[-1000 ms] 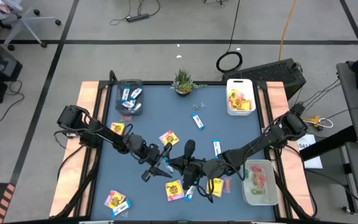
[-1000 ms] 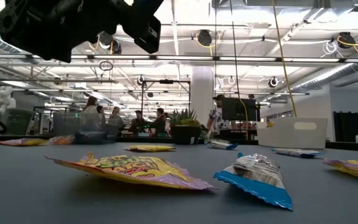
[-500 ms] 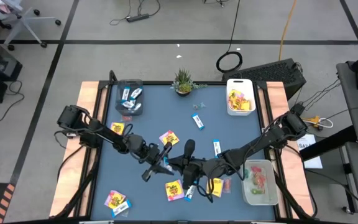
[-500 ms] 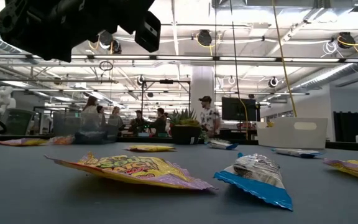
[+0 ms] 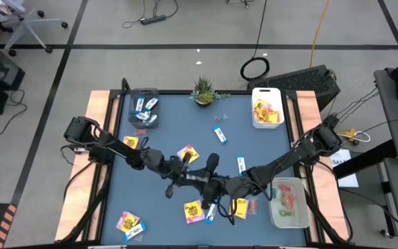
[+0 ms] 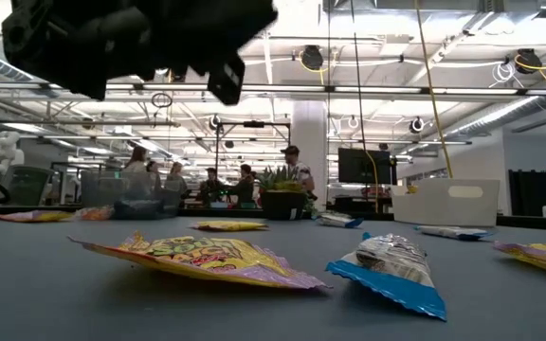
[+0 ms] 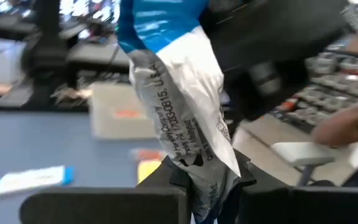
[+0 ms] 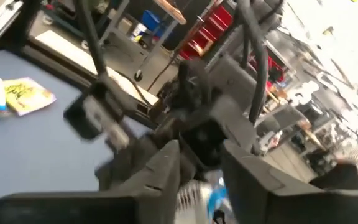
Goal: Sort candy
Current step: Put the bottom right white chocolate bar into the transparent black bin
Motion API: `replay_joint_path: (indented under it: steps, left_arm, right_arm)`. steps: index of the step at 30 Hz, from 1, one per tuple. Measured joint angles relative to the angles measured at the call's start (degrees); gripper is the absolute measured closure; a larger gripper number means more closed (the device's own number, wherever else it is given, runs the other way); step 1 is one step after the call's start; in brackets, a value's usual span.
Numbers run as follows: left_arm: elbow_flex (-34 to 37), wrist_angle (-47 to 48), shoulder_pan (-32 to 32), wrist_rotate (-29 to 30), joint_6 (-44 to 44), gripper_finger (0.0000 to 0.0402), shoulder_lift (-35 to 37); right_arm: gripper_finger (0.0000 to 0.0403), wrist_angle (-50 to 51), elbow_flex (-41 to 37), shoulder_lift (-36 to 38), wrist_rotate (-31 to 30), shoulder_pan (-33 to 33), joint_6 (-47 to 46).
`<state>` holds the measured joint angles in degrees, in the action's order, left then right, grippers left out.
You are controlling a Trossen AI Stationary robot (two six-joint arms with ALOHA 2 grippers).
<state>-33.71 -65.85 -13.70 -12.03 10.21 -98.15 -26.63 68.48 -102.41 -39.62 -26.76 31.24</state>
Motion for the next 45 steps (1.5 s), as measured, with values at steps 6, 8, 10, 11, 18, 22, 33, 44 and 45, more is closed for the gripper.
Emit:
replay_joint_path:
  steps: [6,8,10,11,18,22,33,44,45]
  left_arm:
    - [0.0,7.2,2.2,3.9,1.5,0.0369,1.4]
    - [-0.1,11.4,3.1,5.3,1.5,0.0369,3.7]
    - [-0.1,16.7,4.2,6.8,1.5,0.0369,7.1]
    - [-0.1,20.0,5.0,7.6,1.5,0.0369,9.2]
    - [-2.2,55.1,13.1,12.7,2.9,0.0369,26.5]
    - [-6.1,74.2,19.0,15.3,2.9,0.0369,32.8]
    - [-19.9,113.7,37.2,15.8,0.9,0.037,32.1]
    - [-22.3,115.6,54.2,16.2,-10.3,0.037,19.6]
    - [-22.3,115.2,55.5,16.6,-11.4,0.037,18.2]
  right_arm:
    - [0.0248,2.4,1.9,0.2,-14.2,-1.3,2.8]
    - [0.0256,2.9,2.1,0.4,-17.7,-1.8,4.2]
    - [0.0276,4.3,2.2,1.0,-21.0,-2.6,4.7]
    - [0.029,5.5,2.2,1.5,-21.8,-2.8,4.3]
    - [0.0394,21.9,2.2,3.8,-13.7,-1.2,-8.2]
    - [0.0399,27.8,2.2,4.2,-10.3,0.9,-13.7]
    - [0.0402,38.3,2.2,4.2,-0.1,5.3,-22.2]
    - [0.0403,28.1,-7.3,4.2,1.0,6.7,-23.1]
    - [0.0403,26.4,-8.7,4.2,1.0,6.9,-23.1]
